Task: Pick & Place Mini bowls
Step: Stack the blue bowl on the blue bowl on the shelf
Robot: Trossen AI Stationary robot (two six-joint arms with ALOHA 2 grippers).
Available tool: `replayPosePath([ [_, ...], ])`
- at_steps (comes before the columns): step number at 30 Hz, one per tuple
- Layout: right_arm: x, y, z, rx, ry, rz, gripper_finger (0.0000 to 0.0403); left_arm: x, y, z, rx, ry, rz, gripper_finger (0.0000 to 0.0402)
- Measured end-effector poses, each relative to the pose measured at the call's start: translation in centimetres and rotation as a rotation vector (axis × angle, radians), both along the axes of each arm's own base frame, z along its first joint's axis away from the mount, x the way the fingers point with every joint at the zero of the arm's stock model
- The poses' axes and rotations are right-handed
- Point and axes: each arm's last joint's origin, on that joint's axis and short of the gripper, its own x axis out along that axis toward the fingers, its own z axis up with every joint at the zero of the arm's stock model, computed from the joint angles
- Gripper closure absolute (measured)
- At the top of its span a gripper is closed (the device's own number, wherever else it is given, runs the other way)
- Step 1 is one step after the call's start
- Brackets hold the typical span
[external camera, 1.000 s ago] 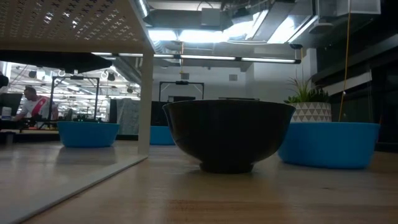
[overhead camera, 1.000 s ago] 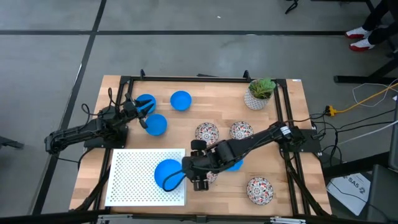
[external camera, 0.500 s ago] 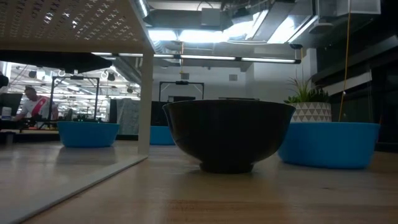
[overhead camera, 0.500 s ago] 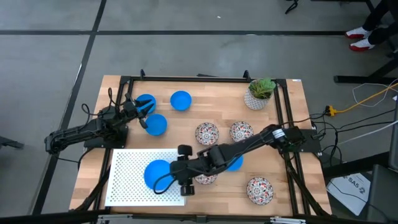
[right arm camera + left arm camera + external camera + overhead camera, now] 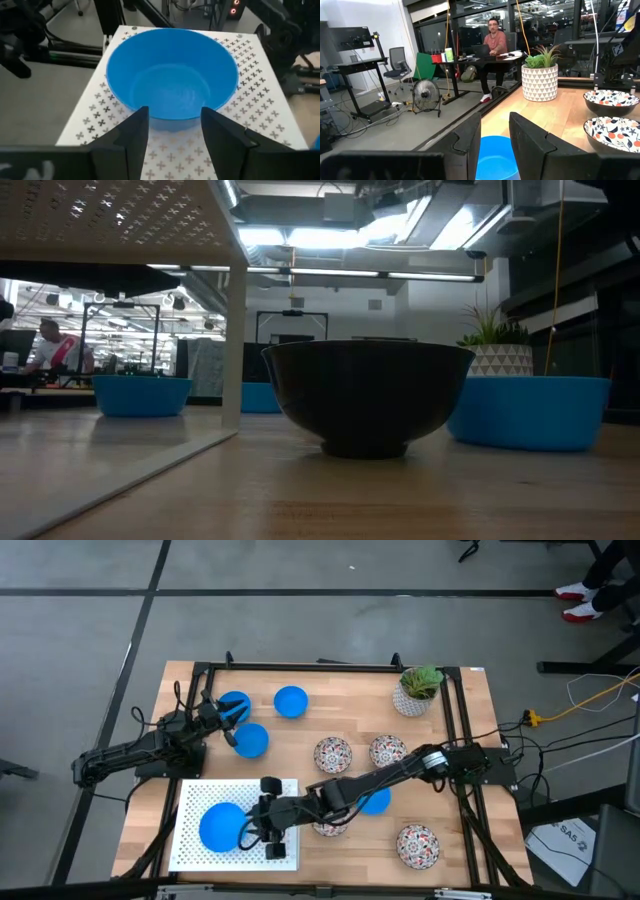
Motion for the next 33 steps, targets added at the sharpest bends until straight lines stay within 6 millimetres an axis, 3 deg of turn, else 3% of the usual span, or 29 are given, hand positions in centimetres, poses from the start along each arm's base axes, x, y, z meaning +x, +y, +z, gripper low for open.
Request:
replayPosePath([
  [5,-1.2,-0.5,1.4,-0.007,0.06,-0.006,0.0222,0.0,0.0,0.0,0.0,0.0,0.0,0.0304],
  [9,-2.9,-1.1,3.3,0.03,0.124,-0.028,0.0222,0.0,0.0,0.0,0.0,0.0,0.0,0.0304],
  [16,-6.2,-2.0,4.8,0.091,0.322,-0.094,0.0222,0.0,0.0,0.0,0.0,0.0,0.0,0.0304],
  [23,-9.1,-2.8,5.0,0.196,0.574,-0.158,0.0222,0.0,0.0,0.0,0.0,0.0,0.0,0.0304],
  [33,-12.6,-4.2,4.3,0.092,0.868,-0.327,0.0222,0.0,0.0,0.0,0.0,0.0,0.0,0.0304],
])
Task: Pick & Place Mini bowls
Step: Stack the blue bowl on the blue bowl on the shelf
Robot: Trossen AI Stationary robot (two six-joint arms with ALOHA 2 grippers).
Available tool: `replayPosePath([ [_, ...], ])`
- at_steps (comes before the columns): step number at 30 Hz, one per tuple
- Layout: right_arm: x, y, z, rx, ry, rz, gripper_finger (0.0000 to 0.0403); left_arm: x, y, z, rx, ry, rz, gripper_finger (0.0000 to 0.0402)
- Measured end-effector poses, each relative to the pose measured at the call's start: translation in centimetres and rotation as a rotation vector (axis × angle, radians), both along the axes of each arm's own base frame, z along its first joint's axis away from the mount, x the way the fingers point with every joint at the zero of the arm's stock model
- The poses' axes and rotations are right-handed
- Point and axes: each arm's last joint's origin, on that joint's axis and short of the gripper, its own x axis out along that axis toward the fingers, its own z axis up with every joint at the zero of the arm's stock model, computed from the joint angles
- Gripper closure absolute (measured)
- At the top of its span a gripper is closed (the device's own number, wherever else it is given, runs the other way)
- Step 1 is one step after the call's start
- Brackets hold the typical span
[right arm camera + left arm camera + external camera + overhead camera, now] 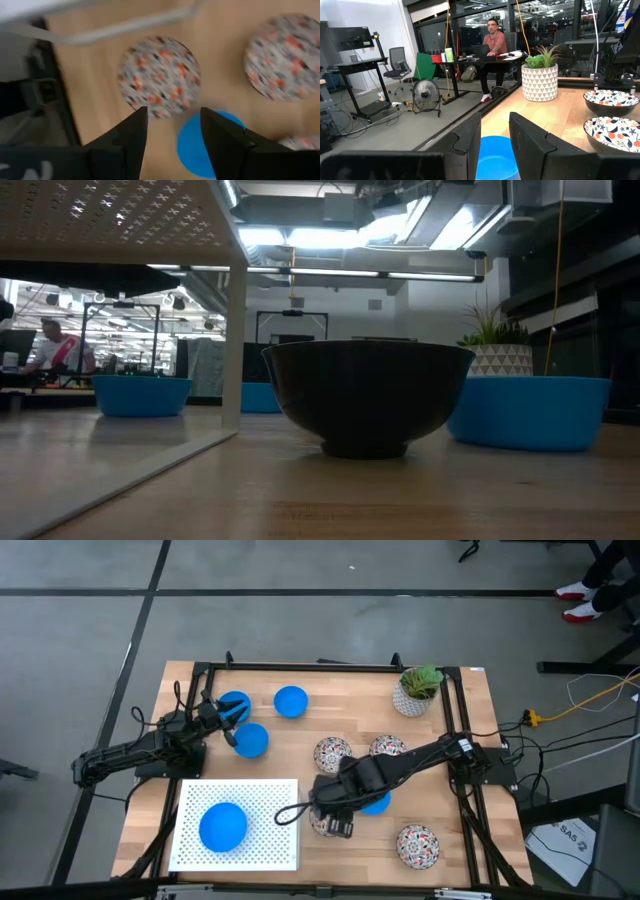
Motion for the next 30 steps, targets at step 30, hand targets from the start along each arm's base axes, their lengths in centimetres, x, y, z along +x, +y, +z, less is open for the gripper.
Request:
replayPosePath([
  [30,-4.4,-3.2,-5.5,-0.082,0.136,-0.259,0.0222,0.0,0.0,0.0,0.0,0.0,0.0,0.0304],
])
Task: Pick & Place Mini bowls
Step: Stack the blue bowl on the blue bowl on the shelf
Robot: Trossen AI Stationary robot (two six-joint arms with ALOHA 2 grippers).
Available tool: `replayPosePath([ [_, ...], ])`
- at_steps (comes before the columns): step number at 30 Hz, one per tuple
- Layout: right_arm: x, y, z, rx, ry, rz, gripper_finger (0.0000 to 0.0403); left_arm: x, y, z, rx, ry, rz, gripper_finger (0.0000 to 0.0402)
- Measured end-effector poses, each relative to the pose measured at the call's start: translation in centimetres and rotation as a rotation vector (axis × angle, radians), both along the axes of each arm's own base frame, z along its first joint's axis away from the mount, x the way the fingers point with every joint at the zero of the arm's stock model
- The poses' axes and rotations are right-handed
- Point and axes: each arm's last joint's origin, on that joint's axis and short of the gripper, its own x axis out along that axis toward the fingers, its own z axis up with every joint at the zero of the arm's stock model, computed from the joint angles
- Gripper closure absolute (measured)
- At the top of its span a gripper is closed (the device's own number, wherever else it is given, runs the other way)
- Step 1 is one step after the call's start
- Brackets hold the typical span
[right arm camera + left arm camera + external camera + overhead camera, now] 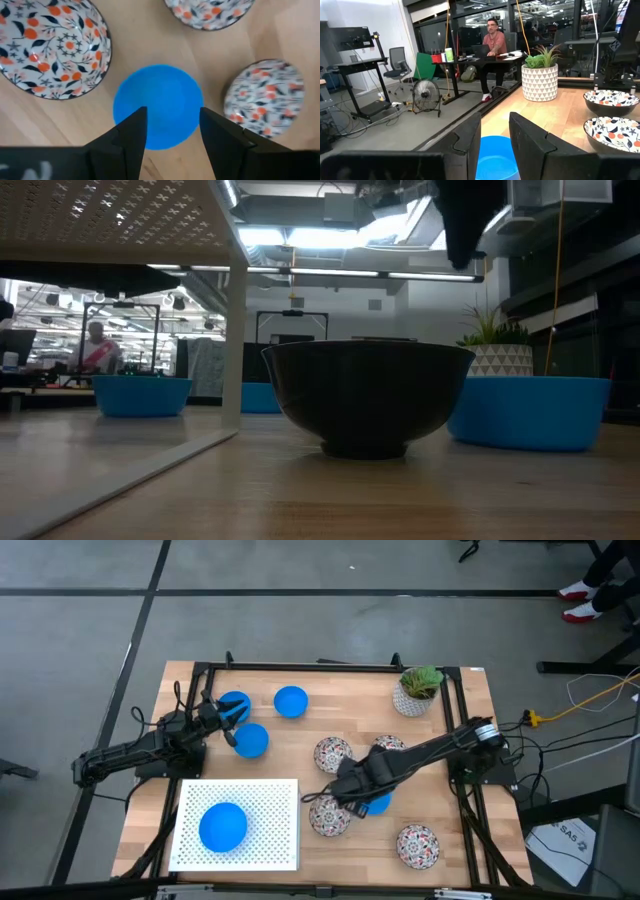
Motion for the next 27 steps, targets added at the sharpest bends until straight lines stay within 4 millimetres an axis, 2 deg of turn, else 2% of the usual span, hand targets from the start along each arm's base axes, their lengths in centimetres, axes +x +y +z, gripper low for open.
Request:
replayPosePath([
  [11,-2.1,1.5,-5.7,0.221,-0.021,0.021,0.0222,0.0,0.0,0.0,0.0,0.0,0.0,0.0304],
  [21,-2.5,3.2,-7.1,0.239,-0.064,0.089,0.0222,0.0,0.0,0.0,0.0,0.0,0.0,0.0304],
  [27,-2.4,3.8,-7.9,0.176,-0.064,0.098,0.0222,0.0,0.0,0.0,0.0,0.0,0.0,0.0304],
])
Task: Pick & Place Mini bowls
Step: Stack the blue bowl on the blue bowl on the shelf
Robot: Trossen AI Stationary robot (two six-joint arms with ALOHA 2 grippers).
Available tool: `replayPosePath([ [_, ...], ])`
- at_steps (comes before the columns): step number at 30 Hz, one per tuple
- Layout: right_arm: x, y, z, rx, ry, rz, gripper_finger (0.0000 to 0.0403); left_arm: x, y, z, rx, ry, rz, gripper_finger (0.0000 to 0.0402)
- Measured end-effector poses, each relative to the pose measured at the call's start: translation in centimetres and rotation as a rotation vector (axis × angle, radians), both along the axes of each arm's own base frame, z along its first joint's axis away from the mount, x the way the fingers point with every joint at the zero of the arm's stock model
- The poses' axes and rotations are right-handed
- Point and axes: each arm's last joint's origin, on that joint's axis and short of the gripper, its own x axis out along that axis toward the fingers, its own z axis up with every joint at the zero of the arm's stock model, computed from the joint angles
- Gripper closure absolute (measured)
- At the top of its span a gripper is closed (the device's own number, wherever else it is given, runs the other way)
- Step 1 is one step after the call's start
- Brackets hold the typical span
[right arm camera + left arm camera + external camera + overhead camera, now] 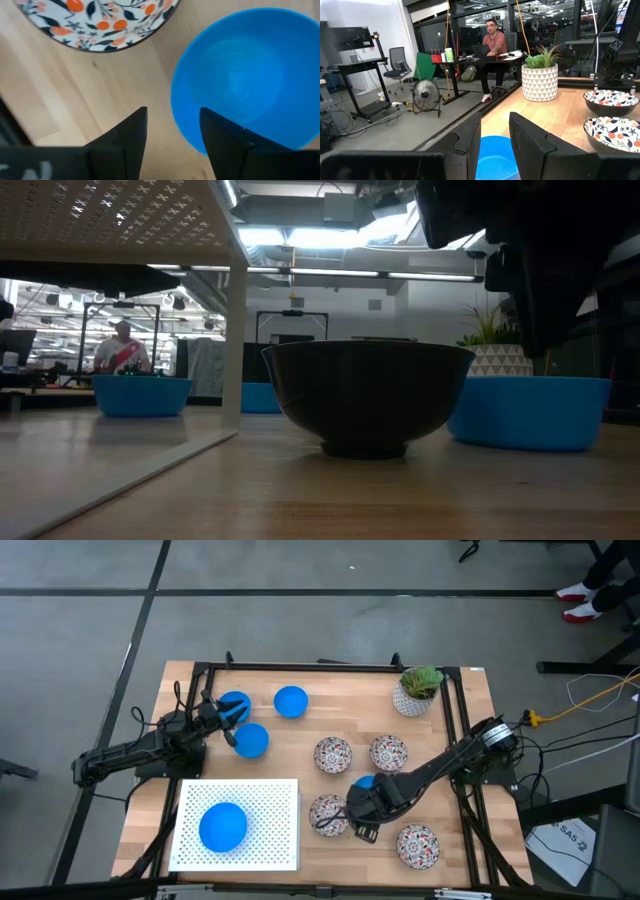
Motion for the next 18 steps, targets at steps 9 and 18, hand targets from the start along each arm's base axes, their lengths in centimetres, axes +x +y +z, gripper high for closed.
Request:
replayPosePath([
  [9,0.5,0.2,-1.5,-0.05,0.029,0.066,0.0222,0.0,0.0,0.0,0.0,0.0,0.0,0.0304],
  [18,0.6,0.3,-2.0,-0.057,0.041,0.075,0.0236,0.0,0.0,0.0,0.0,0.0,0.0,0.0304],
])
